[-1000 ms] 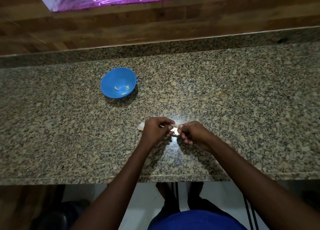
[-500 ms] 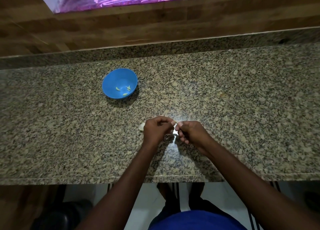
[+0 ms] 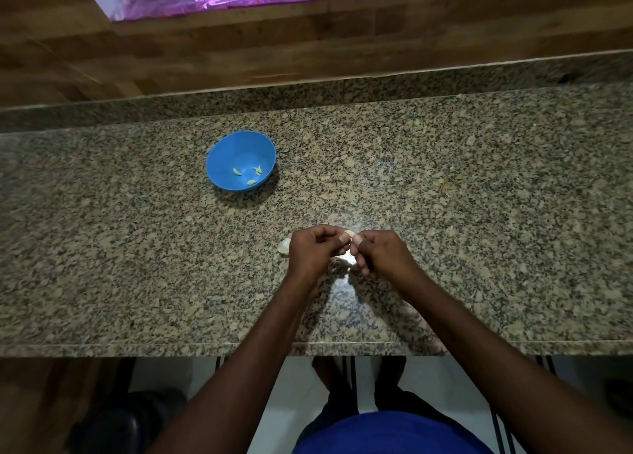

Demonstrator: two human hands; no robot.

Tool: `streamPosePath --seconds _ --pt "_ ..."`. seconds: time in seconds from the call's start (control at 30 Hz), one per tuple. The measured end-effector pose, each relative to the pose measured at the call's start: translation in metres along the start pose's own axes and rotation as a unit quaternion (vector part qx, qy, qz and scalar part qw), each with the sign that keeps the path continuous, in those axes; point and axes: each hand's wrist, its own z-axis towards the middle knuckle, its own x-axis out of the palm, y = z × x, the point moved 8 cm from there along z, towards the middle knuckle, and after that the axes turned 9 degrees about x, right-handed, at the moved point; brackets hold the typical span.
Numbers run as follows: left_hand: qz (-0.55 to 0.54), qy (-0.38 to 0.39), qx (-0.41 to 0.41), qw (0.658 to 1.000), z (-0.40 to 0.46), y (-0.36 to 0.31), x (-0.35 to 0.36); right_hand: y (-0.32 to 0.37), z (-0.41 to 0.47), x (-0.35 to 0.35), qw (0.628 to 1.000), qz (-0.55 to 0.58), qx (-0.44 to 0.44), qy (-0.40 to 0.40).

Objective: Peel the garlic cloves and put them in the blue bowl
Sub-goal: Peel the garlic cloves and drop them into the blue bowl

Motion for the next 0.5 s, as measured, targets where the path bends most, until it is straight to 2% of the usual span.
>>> streamPosePath --seconds 0.2,0.27,0.5 --pt "0.059 0.031 0.037 0.997 0.003 -0.016 0.004 -0.018 0.003 0.008 0.979 0.135 0.126 0.085" --pt "0.084 0.044 0.029 0.995 0.007 -0.014 0.005 -0.017 0.001 0.01 0.975 0.131 0.14 0.109" --pt "0.094 0.061 -0.002 0.994 0.004 -0.007 0.009 -0.01 0.004 -0.006 0.996 0.063 0.046 0.038"
